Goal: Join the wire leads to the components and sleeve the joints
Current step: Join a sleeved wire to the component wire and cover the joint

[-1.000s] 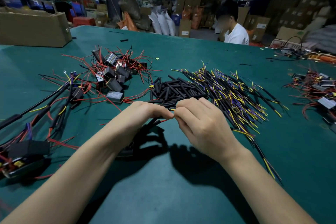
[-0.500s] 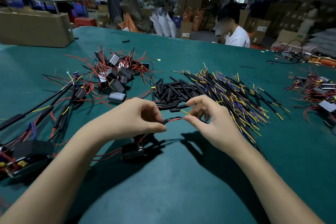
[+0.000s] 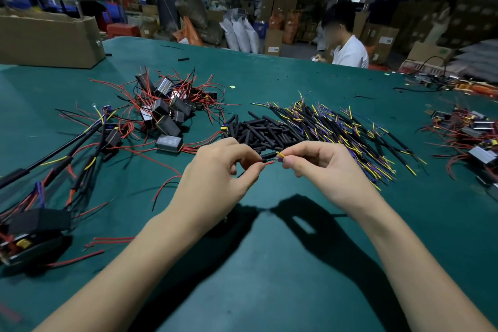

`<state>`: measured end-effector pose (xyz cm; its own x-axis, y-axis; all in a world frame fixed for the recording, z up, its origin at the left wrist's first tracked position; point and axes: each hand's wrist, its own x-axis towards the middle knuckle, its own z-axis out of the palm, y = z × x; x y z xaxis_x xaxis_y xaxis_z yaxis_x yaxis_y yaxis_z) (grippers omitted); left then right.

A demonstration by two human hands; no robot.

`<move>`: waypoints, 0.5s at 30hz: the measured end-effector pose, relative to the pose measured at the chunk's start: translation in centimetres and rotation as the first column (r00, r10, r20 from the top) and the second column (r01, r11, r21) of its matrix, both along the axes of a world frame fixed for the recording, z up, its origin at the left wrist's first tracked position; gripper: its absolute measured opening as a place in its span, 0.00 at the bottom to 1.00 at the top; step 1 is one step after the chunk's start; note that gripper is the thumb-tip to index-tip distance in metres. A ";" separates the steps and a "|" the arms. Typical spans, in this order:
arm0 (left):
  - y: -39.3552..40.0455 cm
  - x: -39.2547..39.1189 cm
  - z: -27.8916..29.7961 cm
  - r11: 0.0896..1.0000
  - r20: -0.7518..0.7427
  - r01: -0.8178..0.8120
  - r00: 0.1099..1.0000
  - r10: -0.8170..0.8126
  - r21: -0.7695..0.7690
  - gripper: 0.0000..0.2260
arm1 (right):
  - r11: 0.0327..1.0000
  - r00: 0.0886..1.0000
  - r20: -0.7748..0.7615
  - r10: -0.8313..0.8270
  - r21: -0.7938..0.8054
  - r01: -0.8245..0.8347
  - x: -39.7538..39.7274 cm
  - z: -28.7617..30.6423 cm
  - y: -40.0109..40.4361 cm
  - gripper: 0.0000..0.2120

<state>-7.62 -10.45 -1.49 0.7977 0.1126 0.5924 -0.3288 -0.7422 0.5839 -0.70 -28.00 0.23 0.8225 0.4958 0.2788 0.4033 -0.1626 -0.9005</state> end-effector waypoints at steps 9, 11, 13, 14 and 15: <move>-1.2 -0.3 -0.1 0.998 0.103 0.010 0.994 -0.017 0.069 0.06 | 0.998 0.998 0.032 0.051 -0.037 -0.050 -0.3 0.7 -0.4 0.07; -1.1 -0.2 -0.2 0.996 0.116 0.017 0.993 -0.028 0.092 0.06 | 0.997 0.998 0.028 0.059 -0.049 -0.058 -0.2 0.6 -0.4 0.06; -1.1 -0.1 -0.2 0.993 0.123 0.026 0.992 -0.041 0.113 0.04 | 0.997 0.998 0.008 0.066 -0.040 -0.065 -0.1 0.7 -0.4 0.06; -1.1 0.0 -0.2 0.991 0.124 0.028 0.991 -0.044 0.134 0.04 | 0.997 0.998 -0.006 0.064 -0.032 -0.064 0.0 0.7 -0.5 0.05; -1.0 0.0 -0.2 0.987 0.125 0.028 0.991 -0.048 0.157 0.04 | 0.998 0.998 -0.017 0.056 -0.027 -0.057 0.2 0.7 -0.7 0.05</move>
<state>-7.62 -11.50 -1.64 0.7160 -0.0170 0.6979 -0.4229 -0.8059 0.4143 -0.55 -28.68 0.96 0.7972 0.5487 0.2518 0.3982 -0.1643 -0.9025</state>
